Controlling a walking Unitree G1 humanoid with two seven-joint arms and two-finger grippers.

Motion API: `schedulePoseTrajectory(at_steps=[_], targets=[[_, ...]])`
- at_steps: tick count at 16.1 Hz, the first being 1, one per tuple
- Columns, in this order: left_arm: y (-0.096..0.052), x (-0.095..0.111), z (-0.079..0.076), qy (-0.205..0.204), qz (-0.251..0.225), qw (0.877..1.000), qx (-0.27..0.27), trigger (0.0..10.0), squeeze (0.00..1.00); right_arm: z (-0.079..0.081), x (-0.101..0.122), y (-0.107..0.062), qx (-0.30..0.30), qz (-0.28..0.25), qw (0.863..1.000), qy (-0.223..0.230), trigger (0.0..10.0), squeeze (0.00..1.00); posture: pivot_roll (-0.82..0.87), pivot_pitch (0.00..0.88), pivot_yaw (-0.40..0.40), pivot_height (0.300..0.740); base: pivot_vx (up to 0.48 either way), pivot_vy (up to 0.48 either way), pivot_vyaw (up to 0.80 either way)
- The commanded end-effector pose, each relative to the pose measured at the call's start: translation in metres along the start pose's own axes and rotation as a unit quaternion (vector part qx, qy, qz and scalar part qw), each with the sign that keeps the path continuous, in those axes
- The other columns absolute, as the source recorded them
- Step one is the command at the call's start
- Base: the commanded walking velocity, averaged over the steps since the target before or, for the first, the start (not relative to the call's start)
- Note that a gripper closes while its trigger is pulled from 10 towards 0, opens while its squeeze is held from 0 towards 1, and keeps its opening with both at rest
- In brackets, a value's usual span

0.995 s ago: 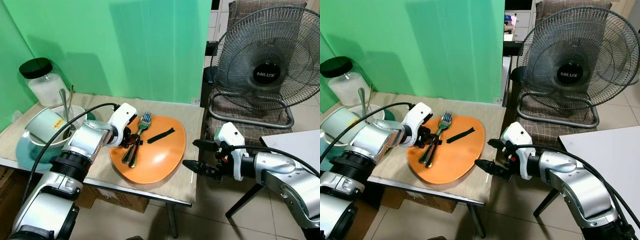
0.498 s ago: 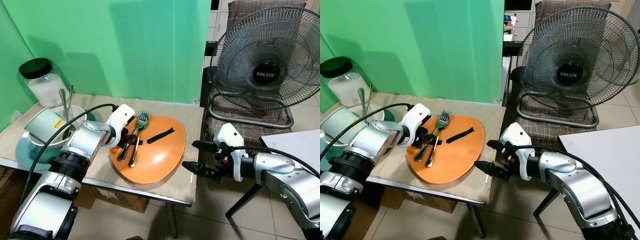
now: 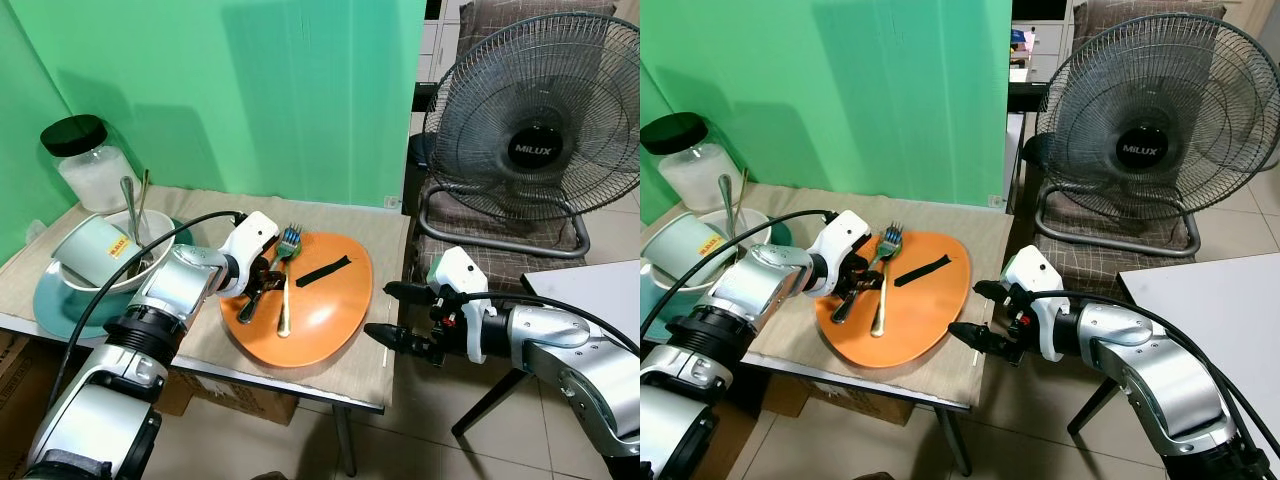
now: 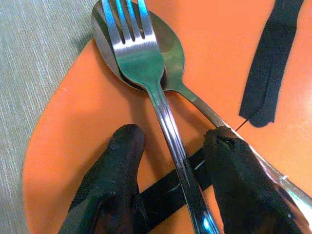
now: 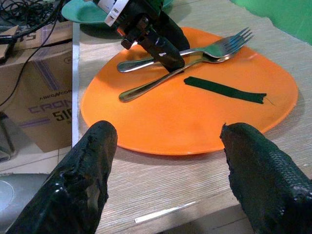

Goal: Setting the table

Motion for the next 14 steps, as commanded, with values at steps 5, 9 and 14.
schedulePoseTrajectory(at_steps=[5, 9, 14], targets=[[-0.002, -0.028, 0.007, -0.008, 0.061, 0.998, 0.016, 0.0, 0.00, 0.009, -0.002, 0.001, 0.030, 0.016, 0.999, -0.004, 10.0, 0.00, -0.07, 0.000, 0.101, 0.740, 0.000, 0.000, 0.00], [-0.003, -0.027, 0.007, -0.016, 0.054, 0.998, 0.015, 0.0, 0.00, 0.010, 0.000, 0.001, 0.038, 0.016, 0.999, -0.006, 10.0, 0.00, -0.07, 0.000, 0.095, 0.740, 0.000, 0.000, 0.00], [-0.004, -0.027, 0.009, -0.011, 0.052, 0.998, 0.018, 0.0, 0.00, 0.015, -0.001, 0.002, 0.057, 0.018, 0.998, 0.003, 10.0, 0.00, -0.07, 0.000, 0.099, 0.740, 0.000, 0.000, 0.00]])
Point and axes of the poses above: a point about 5 cm out from each wrist's last joint towards the gripper, its own y axis pointing out of the wrist towards the gripper, its own x axis along the axis of the wrist's last joint, z = x × y, the point moved 4 cm from there along y, pointing out of the wrist towards the gripper, and after that the axes turned 8 degrees about y, right-handed, at the moved point
